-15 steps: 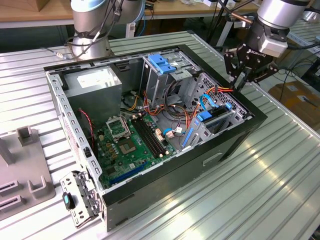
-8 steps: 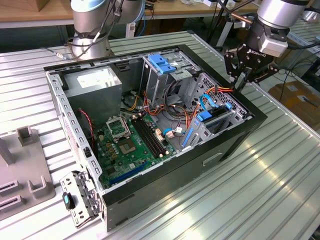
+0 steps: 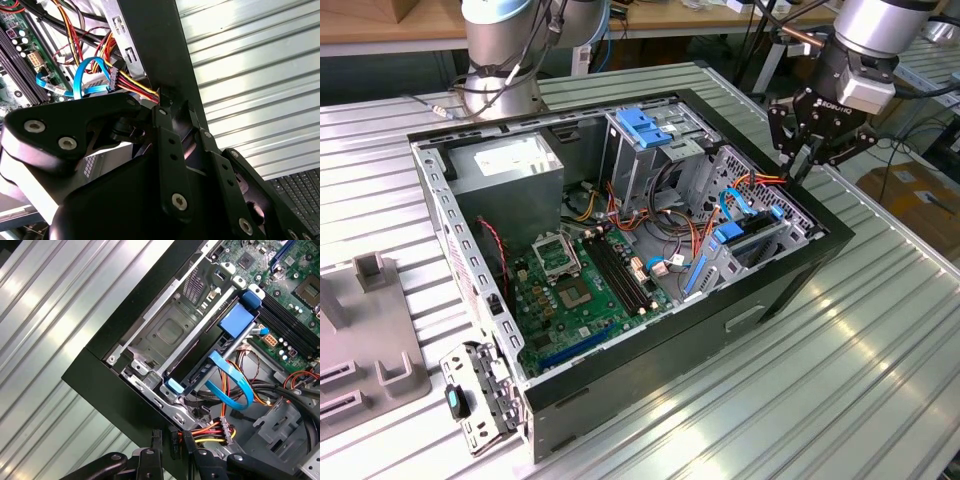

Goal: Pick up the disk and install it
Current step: 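Insert the second disk wire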

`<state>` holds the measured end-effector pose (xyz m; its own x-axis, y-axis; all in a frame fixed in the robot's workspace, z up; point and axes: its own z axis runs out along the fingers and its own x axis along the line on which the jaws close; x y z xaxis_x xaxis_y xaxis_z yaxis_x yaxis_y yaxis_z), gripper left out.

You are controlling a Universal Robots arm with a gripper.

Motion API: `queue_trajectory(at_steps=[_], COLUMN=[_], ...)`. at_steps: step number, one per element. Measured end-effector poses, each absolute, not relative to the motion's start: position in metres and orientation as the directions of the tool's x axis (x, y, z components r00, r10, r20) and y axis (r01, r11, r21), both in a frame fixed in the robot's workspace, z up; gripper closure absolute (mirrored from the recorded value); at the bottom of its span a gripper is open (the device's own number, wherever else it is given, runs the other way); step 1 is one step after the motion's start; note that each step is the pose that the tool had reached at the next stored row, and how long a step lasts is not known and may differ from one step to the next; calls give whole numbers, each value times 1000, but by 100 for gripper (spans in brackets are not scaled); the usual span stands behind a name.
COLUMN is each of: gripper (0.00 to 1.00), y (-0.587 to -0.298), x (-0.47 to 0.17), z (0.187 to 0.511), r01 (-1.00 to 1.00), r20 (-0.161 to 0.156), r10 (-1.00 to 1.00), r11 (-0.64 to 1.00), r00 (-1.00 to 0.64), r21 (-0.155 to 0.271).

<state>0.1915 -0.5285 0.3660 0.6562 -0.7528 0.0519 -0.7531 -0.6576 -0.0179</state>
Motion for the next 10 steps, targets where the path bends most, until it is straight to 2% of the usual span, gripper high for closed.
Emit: queue_trajectory(at_steps=[10], gripper=[70], y=[-529], x=[189], z=[366], r01=[-753], r20=[52], r10=[-753], r11=[-658], r00=[656], r21=[-18])
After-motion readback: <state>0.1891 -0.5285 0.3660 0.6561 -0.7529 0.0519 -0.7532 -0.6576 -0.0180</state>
